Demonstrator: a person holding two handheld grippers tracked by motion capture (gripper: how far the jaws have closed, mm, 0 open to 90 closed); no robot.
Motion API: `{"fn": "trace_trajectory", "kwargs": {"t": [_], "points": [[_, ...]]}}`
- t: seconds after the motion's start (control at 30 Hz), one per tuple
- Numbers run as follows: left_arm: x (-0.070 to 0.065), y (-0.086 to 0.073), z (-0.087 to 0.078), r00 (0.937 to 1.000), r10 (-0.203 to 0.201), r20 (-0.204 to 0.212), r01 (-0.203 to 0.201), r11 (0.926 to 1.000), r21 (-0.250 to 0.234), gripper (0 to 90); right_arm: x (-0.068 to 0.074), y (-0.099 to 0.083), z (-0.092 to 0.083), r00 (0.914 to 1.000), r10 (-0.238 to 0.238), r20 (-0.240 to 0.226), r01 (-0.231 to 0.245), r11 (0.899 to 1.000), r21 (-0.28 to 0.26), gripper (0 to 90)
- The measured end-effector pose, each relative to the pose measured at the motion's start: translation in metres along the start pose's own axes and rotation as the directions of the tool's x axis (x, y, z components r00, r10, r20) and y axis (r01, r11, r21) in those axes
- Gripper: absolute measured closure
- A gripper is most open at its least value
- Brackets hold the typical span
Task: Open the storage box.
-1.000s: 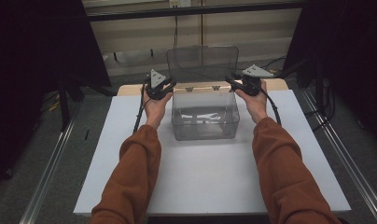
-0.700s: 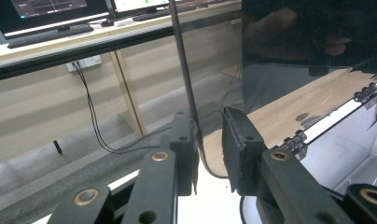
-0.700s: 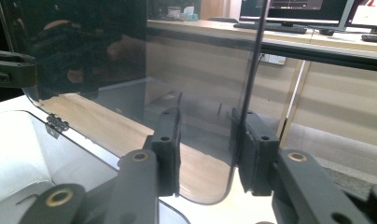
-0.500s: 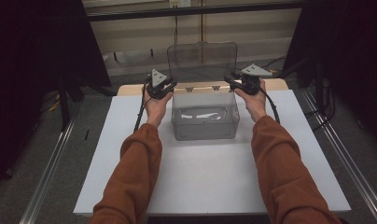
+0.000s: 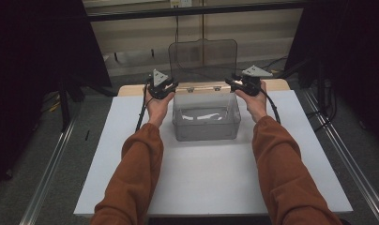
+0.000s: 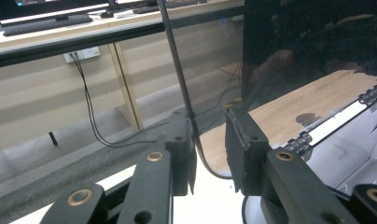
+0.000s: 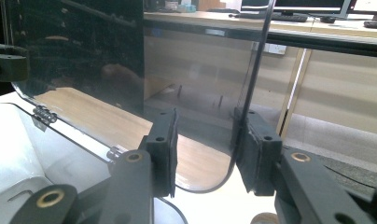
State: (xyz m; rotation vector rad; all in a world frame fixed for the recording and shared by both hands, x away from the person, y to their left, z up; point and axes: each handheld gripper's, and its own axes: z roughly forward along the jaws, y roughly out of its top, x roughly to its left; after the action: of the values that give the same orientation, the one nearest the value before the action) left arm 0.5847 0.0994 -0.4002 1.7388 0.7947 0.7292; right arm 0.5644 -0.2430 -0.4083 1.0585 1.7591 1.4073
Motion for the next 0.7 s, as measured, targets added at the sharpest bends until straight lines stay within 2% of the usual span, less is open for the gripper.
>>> {"fn": "trace_trajectory", "kwargs": {"t": [0.1, 0.27, 0.4, 0.47, 0.57, 0.7], "points": [[-0.0004, 0.0006, 0.0013, 0.9998, -0.019, -0.002, 0.019, 0.9998, 0.006, 70.2, 0.0004, -0.0008, 0.0013, 0.9999, 0.014, 0.001, -0.014, 1.0, 0.001, 60.1], [0.0007, 0.002, 0.0026, 0.9996, -0.028, 0.004, 0.028, 0.9993, 0.025, 69.0, -0.0003, 0.0003, 0.003, 0.9999, 0.011, 0.001, -0.011, 1.0, 0.018, 59.4], [0.0012, 0.0032, 0.0045, 0.9986, -0.052, 0.011, 0.052, 0.9978, 0.041, 67.8, -0.0008, 0.0016, 0.0058, 0.9999, 0.015, 0.006, -0.015, 0.999, 0.032, 58.4], [0.0024, 0.0047, 0.0053, 0.9976, -0.068, 0.017, 0.066, 0.9962, 0.057, 67.4, -0.0012, 0.0013, 0.0068, 0.9995, 0.032, 0.005, -0.032, 0.999, 0.035, 58.4], [0.0026, 0.0073, 0.0067, 0.9979, -0.063, 0.017, 0.062, 0.995, 0.079, 66.0, -0.0021, 0.0022, 0.0083, 0.9982, 0.06, 0.0, -0.06, 0.997, 0.044, 58.1], [0.0045, 0.0083, 0.0077, 0.9964, -0.082, 0.022, 0.08, 0.9924, 0.094, 65.8, -0.0023, 0.0056, 0.01, 0.9974, 0.072, 0.003, -0.073, 0.995, 0.065, 57.4]]}}
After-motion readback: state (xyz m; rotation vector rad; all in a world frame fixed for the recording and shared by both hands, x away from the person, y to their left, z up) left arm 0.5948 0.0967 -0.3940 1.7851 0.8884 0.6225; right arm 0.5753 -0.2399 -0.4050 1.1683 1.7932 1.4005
